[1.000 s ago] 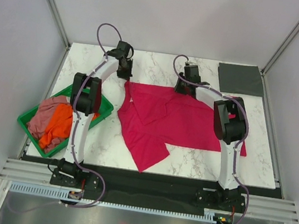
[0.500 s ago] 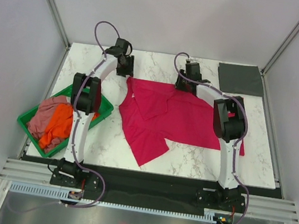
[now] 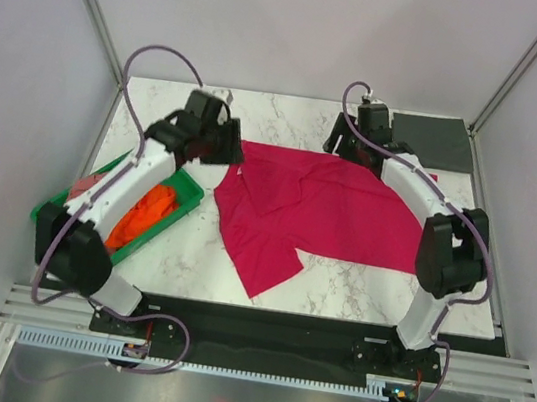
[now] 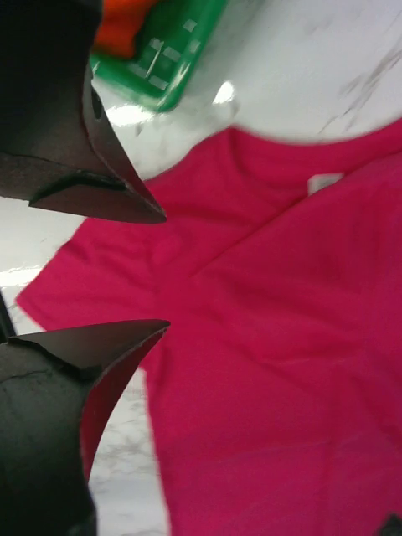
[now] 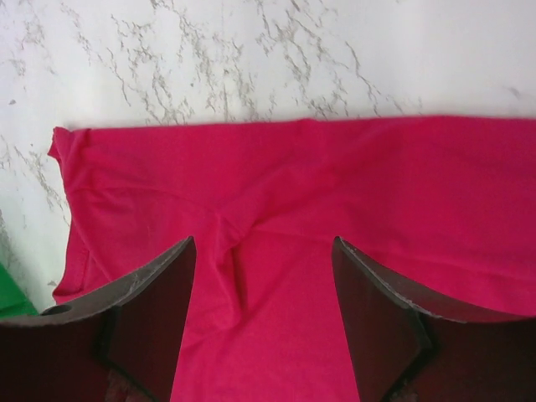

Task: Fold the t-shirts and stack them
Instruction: Fold the tshirt

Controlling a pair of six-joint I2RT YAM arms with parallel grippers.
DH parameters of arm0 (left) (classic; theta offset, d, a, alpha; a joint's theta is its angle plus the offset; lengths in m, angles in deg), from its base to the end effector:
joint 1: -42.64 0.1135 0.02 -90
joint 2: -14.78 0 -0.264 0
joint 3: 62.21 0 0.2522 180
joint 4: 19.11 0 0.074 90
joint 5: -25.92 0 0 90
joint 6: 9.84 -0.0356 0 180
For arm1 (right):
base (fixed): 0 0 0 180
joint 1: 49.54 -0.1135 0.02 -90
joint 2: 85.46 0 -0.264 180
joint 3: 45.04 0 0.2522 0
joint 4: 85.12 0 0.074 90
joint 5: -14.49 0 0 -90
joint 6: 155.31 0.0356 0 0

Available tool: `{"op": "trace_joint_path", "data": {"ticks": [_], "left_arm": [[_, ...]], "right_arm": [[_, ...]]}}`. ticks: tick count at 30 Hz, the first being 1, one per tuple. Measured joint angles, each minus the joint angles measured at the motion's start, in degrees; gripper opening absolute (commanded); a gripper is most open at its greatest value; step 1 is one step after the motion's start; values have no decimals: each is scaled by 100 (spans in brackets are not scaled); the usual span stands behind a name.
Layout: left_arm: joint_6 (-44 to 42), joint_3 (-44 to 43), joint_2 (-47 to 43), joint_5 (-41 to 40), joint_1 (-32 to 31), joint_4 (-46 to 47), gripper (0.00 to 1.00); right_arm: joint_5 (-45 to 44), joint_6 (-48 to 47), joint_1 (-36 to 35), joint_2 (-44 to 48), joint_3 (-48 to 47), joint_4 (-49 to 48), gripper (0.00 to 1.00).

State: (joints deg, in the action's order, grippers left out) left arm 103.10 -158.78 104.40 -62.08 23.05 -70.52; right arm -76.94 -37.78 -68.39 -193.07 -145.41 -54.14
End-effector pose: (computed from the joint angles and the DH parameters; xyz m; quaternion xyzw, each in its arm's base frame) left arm 0.3263 -0.1175 0.3313 -0.0202 0.9217 -0.1553 0.3548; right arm 0.4131 0.1401 0.2655 0.0735 0.8966 0.1616 0.4058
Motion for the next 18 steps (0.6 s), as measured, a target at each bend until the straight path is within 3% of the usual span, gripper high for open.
{"op": "trace_joint_path", "data": {"ticks": [3, 8, 12, 18], "left_arm": [[601, 1333, -905, 57, -866, -35, 52], [1274, 2756, -1110, 59, -2146, -363, 51], [1659, 3108, -1231, -57, -3058, -474, 51], [2260, 3147, -990, -260, -3939, -337, 50]], "right_arm": [[-81, 98, 2, 483, 511, 85, 77], [-149, 120, 17, 1010, 1276, 245, 77], [-144, 114, 55, 1493, 1812, 356, 77], [-140, 111, 162, 2199, 2321, 372, 77]]}}
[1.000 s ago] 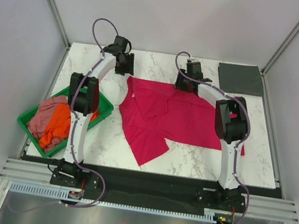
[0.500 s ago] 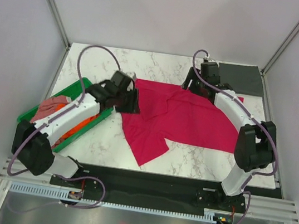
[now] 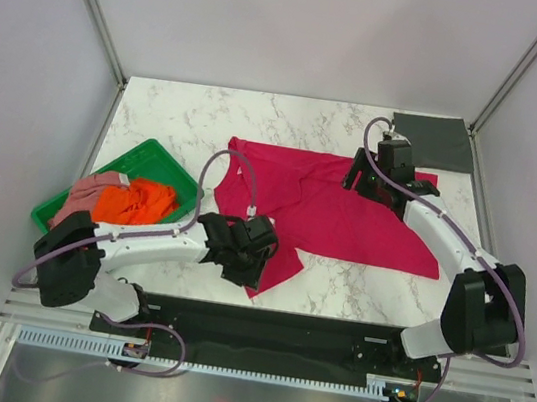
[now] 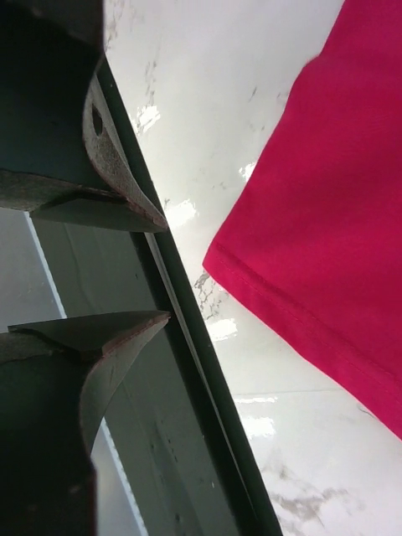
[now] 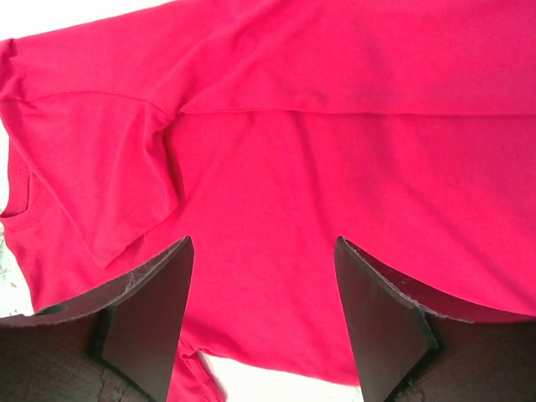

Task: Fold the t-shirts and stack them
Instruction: Fold the tshirt

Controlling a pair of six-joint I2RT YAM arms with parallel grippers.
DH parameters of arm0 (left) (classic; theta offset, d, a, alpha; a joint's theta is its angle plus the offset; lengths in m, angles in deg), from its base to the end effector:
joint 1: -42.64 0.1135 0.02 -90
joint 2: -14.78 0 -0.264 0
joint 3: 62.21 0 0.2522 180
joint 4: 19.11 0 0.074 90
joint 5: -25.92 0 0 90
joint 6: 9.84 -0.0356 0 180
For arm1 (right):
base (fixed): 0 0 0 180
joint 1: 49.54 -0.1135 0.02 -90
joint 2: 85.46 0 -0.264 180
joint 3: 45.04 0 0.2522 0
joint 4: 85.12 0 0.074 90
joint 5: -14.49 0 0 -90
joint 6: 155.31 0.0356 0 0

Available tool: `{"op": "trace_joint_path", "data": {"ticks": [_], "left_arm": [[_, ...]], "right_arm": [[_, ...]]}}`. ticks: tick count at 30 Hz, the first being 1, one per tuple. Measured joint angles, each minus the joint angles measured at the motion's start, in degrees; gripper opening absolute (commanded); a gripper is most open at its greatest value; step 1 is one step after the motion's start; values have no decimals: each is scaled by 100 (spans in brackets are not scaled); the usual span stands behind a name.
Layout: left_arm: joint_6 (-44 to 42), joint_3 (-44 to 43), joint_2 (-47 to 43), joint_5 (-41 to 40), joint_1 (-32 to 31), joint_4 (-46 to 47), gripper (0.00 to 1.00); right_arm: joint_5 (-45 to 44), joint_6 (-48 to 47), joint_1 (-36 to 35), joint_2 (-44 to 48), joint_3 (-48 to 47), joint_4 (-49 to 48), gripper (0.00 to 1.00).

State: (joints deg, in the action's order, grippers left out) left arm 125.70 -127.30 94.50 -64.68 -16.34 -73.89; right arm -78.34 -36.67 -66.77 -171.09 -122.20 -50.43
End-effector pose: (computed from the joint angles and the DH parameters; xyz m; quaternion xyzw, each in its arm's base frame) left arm 0.1320 -0.2187 0.2070 0.1142 0.9772 -0.1382 0.1135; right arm 0.3150 0.0958 0.2646 0.1010 0.9118 0.1340 0.3748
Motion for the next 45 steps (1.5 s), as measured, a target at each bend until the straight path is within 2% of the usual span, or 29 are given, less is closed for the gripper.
{"op": "trace_joint_path", "data": {"ticks": [5, 9, 19, 29, 35, 36, 37, 40, 42, 45], "left_arm": [[225, -57, 695, -199, -667, 63, 49], [240, -236, 1150, -339, -966, 90, 49], [210, -310, 1259, -809, -1032, 90, 46], [-264, -350, 1290, -1106, -1032, 107, 43], [-402, -350, 1438, -1137, -1032, 151, 27], [-433, -345, 1453, -1134, -1032, 179, 24], [-466, -345, 1458, -1134, -1032, 205, 15], [-573, -345, 1458, -1141, -1062, 271, 2], [-625, -330, 1451, -1152, -1119, 315, 2], [-643, -197, 1283, -1139, -1174, 369, 2]], "right_arm": [[17, 7, 219, 326, 323, 15, 77], [33, 7, 363, 487, 479, 20, 76], [87, 4, 426, 848, 588, 35, 76], [92, 9, 439, 874, 627, 46, 76], [-44, 201, 603, 1008, 686, 195, 77], [-83, 260, 662, 1067, 710, 254, 77], [-125, 321, 730, 1145, 754, 308, 79], [-238, 472, 946, 1458, 944, 483, 83], [-365, 546, 1086, 1690, 1058, 647, 87], [-616, 704, 1333, 1851, 1067, 970, 88]]}}
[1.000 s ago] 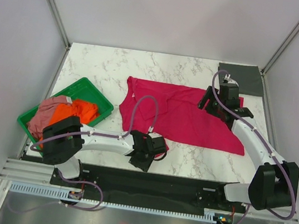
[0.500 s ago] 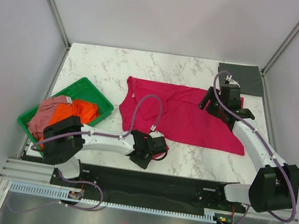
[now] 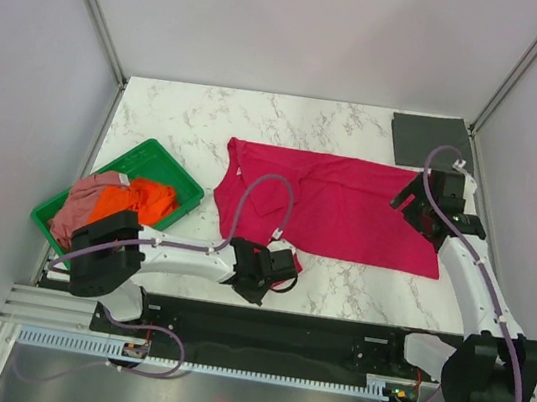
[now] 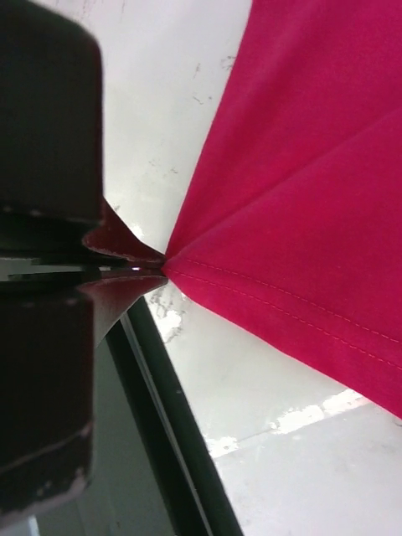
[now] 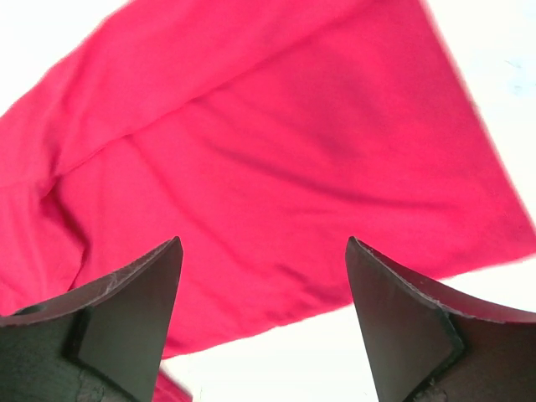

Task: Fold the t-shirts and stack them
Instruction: Fold the tshirt

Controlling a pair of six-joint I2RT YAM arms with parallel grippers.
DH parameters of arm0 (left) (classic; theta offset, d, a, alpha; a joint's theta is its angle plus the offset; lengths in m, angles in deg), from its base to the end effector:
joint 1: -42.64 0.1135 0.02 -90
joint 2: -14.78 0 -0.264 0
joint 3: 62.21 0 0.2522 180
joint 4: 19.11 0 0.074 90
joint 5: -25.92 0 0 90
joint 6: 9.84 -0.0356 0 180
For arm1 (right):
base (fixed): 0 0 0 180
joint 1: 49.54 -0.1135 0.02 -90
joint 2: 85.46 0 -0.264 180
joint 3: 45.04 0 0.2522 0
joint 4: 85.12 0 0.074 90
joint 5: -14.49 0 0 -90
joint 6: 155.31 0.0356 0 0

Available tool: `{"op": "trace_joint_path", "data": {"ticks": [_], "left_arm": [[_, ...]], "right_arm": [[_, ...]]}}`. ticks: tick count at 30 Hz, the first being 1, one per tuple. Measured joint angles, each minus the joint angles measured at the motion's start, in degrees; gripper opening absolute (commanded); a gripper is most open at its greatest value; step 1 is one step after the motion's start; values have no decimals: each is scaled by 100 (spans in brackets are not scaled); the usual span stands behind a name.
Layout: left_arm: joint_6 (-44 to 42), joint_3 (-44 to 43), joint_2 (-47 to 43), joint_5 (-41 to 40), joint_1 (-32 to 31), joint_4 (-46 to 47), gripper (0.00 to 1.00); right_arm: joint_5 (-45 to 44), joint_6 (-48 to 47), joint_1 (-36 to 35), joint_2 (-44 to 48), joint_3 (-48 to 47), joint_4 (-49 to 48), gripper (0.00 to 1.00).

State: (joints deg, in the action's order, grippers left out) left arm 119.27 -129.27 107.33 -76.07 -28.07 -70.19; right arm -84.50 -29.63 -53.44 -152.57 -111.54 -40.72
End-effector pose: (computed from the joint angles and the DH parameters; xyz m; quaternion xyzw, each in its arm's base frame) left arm 0.1010 -0.2662 0.1629 0.2572 0.9537 -0.0355 0.1517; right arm 0.2465 0.0112 0.2768 0.2810 0.8777 0.0610 0.3834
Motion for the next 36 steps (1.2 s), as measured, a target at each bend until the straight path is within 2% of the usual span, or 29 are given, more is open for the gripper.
{"op": "trace_joint_path", "data": {"ticks": [5, 9, 12, 15, 22, 30, 32, 36], "left_arm": [[-2, 173, -505, 24, -4, -22, 2], [-2, 184, -835, 68, -4, -28, 2], [0, 197, -1014, 90, -4, -68, 2], [4, 199, -1169, 131, -4, -168, 2], [98, 262, -1440, 153, -4, -387, 2], [166, 267, -1451, 81, -4, -629, 2], [177, 267, -1451, 31, -4, -662, 2], [184, 267, -1475, -20, -2, -721, 2]], "right_arm": [[-105, 125, 1032, -142, 39, 363, 86], [-293, 114, 1993, -328, 415, 374, 68], [-278, 98, 2743, -431, 798, 317, 62], [-175, 50, 3324, -542, 1137, 256, 60], [219, 50, 3475, -549, 1543, -37, 58], [446, 170, 3477, -507, 1808, -466, 47], [444, 184, 3477, -507, 1873, -531, 43], [358, 190, 3477, -507, 1965, -658, 21]]}}
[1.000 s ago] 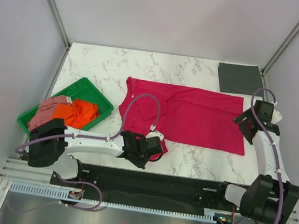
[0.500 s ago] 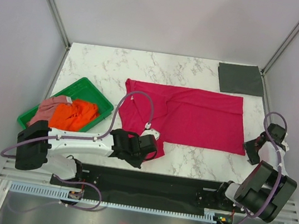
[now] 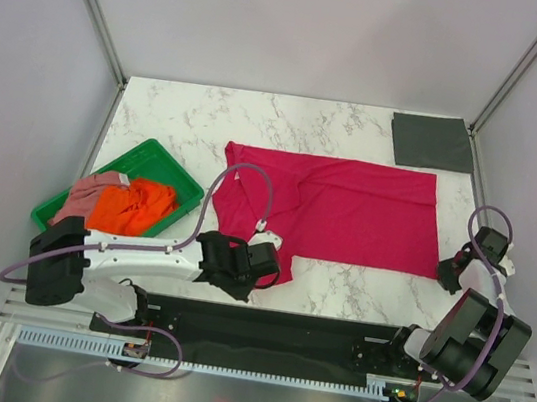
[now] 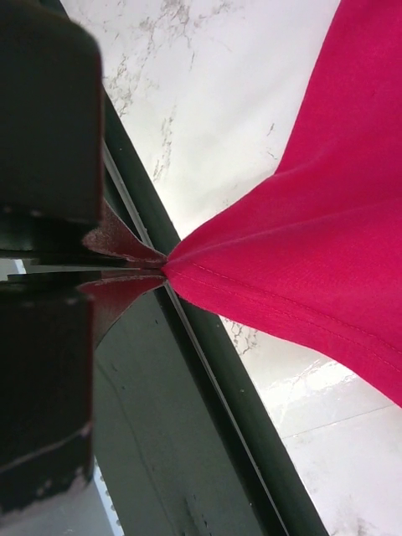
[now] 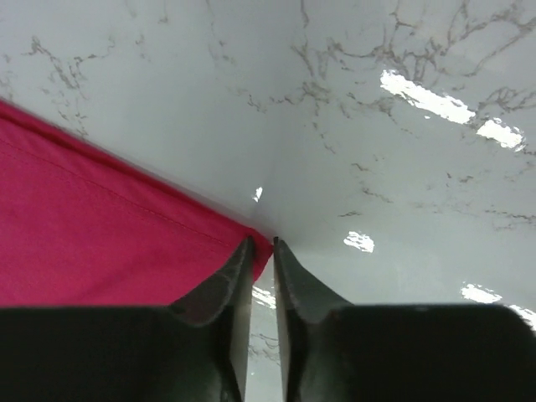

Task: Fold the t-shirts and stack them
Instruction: Fold the tshirt

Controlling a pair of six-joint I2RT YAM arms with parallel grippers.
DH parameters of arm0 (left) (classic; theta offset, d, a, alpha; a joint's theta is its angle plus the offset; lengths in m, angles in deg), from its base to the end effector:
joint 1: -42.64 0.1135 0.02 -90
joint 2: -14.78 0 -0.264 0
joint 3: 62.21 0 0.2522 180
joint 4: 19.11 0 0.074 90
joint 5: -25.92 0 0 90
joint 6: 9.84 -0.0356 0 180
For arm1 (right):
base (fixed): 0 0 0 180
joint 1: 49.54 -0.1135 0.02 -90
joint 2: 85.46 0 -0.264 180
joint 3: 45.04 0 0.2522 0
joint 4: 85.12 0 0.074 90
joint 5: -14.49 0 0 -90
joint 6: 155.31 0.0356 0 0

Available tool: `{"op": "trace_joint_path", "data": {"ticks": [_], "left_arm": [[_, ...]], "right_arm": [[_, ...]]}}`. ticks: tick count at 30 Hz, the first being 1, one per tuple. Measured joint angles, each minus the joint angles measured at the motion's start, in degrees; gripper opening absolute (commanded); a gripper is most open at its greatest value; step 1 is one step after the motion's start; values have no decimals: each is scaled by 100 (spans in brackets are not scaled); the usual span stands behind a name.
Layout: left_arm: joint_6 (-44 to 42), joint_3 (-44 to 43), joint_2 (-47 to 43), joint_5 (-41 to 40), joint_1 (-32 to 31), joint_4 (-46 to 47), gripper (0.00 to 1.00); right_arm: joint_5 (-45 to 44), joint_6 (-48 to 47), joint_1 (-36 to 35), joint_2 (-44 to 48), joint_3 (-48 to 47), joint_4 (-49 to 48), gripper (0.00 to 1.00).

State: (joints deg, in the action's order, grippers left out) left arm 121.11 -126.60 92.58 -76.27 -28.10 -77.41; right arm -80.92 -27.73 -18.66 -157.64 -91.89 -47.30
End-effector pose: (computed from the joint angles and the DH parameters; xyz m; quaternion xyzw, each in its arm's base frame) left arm 0.0875 -0.2276 0.2097 0.2360 0.9531 -0.0719 0.1755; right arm 0.1842 -0.1140 0.1593 0.5556 0.7971 -0.0323 0.2342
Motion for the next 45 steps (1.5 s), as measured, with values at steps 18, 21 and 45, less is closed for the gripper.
{"op": "trace_joint_path", "data": {"ticks": [18, 21, 45], "left_arm": [[-516, -1029, 52, -229, 1727, -337, 2], [-876, -1510, 328, -219, 2199, -345, 2], [-3018, -4422, 2968, 142, 3891, -343, 2]], "right_arm": [[-518, -188, -267, -24, -243, -267, 0], [-564, -181, -483, -358, -647, -284, 0], [-929, -409, -1191, -2780, -3174, -4, 0]]}}
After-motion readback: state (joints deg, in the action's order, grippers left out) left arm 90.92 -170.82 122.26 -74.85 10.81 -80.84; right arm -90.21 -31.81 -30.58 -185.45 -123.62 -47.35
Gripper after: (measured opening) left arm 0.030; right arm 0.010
